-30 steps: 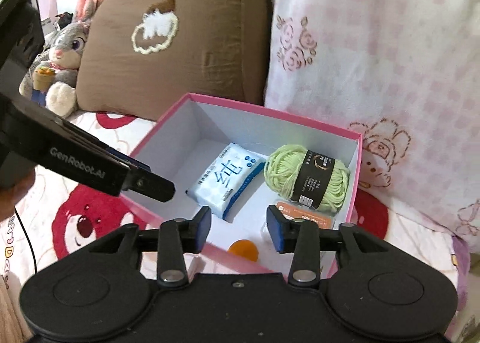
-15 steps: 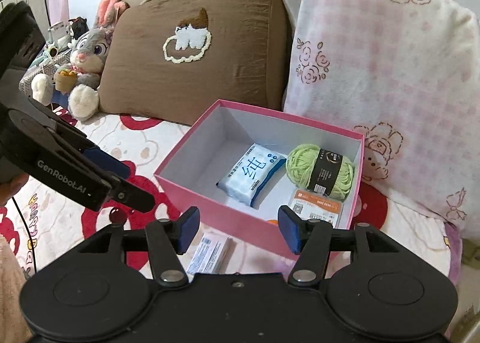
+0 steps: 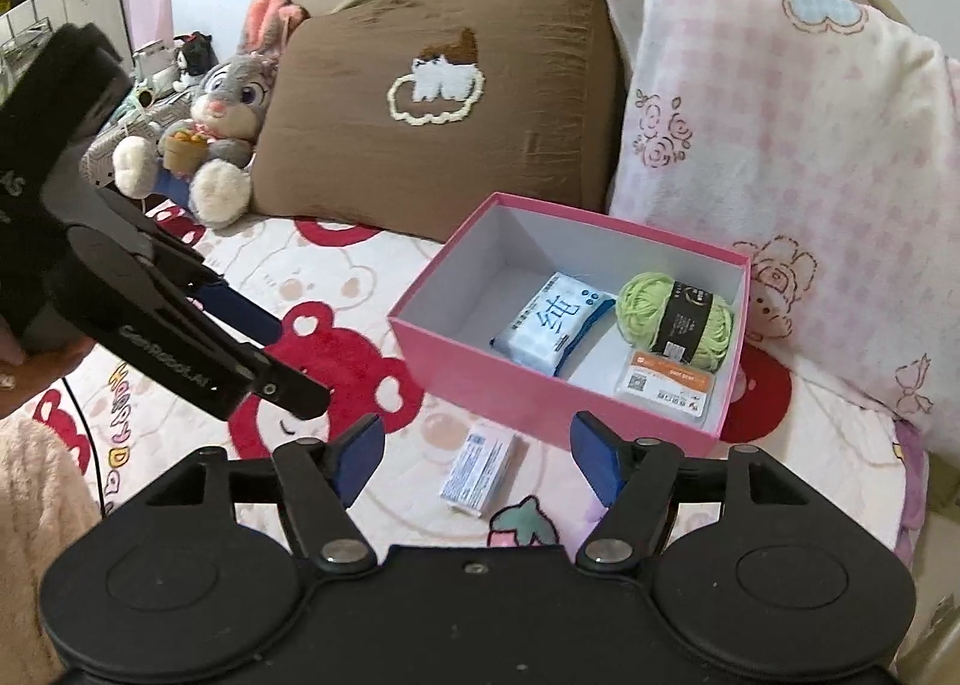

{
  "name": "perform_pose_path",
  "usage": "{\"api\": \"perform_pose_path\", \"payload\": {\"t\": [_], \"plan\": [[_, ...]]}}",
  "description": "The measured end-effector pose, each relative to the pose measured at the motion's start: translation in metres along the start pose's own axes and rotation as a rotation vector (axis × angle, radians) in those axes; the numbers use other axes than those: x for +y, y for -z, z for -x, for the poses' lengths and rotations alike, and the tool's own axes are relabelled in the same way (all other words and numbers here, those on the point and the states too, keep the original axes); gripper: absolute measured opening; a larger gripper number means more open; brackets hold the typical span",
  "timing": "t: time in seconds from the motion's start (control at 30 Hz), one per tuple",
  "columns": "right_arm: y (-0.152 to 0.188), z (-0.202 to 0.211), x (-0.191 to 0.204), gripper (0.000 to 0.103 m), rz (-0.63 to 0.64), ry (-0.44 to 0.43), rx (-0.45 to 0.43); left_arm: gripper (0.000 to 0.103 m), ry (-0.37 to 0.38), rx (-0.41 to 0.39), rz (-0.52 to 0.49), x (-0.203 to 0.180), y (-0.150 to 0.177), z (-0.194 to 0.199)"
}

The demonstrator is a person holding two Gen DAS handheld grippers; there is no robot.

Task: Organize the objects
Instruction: 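Withdraw the open left tool from the pink box, then move the open left tool down to the white-blue medicine packet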

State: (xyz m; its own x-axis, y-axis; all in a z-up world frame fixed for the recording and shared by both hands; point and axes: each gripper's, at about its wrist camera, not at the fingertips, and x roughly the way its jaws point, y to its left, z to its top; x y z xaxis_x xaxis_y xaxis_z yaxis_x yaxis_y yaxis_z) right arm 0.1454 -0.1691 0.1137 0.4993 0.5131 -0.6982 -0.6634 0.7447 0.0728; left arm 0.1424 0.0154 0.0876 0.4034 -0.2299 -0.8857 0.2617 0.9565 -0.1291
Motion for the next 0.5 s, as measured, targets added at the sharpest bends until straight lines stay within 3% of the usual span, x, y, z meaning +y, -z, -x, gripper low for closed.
{"api": "perform_pose_path", "payload": {"t": [0.5], "plan": [[0.042,0.005,0.025,0.081,0.024,-0.051,0.022,0.071,0.026,0.035,-0.011,-0.016,0.032,-0.001]]}}
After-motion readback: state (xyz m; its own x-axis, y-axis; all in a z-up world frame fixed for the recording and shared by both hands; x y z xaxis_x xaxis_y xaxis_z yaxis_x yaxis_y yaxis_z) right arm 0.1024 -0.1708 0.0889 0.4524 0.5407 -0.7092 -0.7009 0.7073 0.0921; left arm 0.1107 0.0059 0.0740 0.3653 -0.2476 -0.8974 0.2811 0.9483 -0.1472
